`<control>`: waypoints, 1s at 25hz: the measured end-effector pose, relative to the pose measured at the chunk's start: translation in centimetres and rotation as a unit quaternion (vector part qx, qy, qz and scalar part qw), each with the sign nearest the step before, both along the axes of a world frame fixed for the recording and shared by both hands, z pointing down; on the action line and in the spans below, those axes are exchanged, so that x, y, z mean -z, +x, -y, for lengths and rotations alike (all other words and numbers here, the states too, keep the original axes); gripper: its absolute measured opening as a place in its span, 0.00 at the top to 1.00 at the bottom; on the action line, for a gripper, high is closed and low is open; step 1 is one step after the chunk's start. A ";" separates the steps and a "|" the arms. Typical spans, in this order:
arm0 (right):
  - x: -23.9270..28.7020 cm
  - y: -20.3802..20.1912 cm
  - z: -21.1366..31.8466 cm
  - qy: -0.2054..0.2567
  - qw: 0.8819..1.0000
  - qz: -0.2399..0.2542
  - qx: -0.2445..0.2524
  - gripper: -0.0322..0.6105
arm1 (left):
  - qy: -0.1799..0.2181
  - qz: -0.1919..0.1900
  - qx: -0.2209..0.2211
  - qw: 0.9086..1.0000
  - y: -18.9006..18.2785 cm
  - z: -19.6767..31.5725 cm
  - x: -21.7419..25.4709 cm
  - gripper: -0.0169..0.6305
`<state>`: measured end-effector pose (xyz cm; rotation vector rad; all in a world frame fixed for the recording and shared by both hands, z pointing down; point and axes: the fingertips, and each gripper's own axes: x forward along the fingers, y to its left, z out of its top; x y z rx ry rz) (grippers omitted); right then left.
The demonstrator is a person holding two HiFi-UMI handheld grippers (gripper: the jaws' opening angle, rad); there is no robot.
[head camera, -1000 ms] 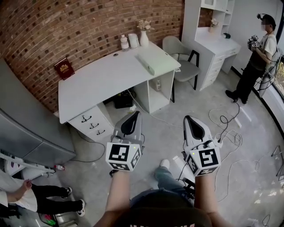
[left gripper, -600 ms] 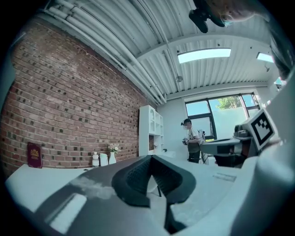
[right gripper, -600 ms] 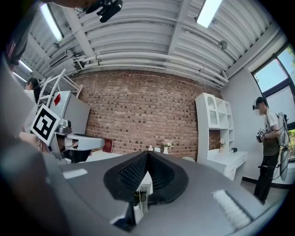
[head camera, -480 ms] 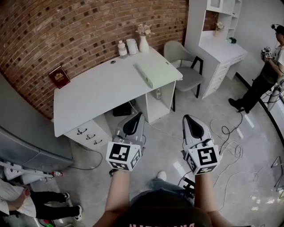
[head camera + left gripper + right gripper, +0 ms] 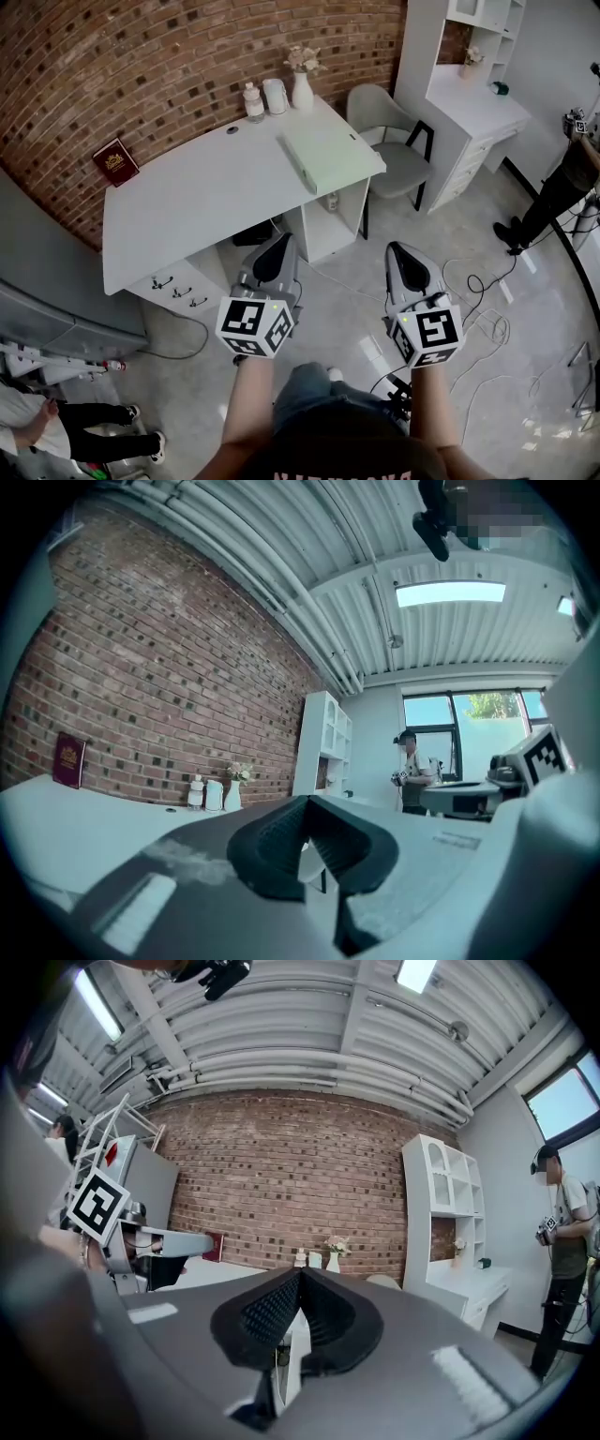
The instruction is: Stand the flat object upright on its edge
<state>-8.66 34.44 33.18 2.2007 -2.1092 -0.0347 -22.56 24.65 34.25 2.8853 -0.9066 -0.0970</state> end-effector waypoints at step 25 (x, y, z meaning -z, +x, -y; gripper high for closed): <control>-1.0 12.1 16.1 -0.015 1.000 -0.010 -0.008 0.95 | -0.024 0.010 0.008 1.000 11.1 17.3 -2.6 0.97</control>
